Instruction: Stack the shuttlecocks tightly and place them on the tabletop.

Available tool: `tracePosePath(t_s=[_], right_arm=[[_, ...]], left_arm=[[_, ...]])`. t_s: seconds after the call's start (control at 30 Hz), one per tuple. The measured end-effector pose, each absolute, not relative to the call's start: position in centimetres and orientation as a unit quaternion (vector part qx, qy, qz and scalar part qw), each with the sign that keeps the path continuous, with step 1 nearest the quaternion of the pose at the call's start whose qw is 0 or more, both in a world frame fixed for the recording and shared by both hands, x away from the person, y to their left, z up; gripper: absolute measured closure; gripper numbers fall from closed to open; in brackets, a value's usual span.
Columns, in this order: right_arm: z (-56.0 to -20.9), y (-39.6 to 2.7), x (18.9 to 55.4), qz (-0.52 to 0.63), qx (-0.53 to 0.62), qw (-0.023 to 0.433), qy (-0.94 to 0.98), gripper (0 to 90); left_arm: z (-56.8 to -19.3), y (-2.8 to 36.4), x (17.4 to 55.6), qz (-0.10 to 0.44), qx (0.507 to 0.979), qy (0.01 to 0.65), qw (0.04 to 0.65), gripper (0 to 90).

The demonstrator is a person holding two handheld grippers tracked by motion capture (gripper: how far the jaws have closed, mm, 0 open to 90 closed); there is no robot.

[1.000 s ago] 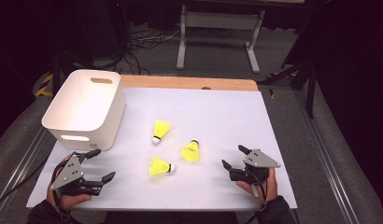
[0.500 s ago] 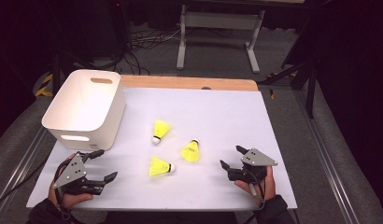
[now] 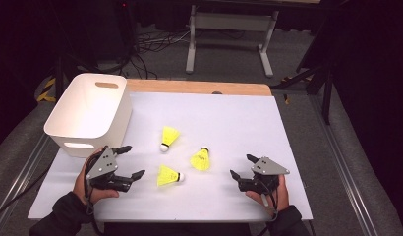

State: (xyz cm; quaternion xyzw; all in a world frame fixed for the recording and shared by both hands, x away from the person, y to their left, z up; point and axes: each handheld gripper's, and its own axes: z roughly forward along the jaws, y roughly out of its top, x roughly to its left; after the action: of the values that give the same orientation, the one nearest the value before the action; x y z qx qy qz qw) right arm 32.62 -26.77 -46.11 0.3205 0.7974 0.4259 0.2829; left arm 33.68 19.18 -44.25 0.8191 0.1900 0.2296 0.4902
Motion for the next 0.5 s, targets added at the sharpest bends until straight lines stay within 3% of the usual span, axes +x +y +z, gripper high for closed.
tracePosePath(t_s=[0.3, 0.5], right_arm=[[-46.0, -27.1, 32.6, 0.429, 0.318, 0.278, 0.798, 21.5], [-46.1, -27.1, 32.6, 0.426, 0.311, 0.27, 0.805, 21.8]], left_arm=[[-42.9, 15.1, 37.9, 0.2, 0.828, 0.207, 0.481, 13.7], [-43.5, 12.8, 42.8, 0.132, 0.846, 0.273, 0.438, 11.5]])
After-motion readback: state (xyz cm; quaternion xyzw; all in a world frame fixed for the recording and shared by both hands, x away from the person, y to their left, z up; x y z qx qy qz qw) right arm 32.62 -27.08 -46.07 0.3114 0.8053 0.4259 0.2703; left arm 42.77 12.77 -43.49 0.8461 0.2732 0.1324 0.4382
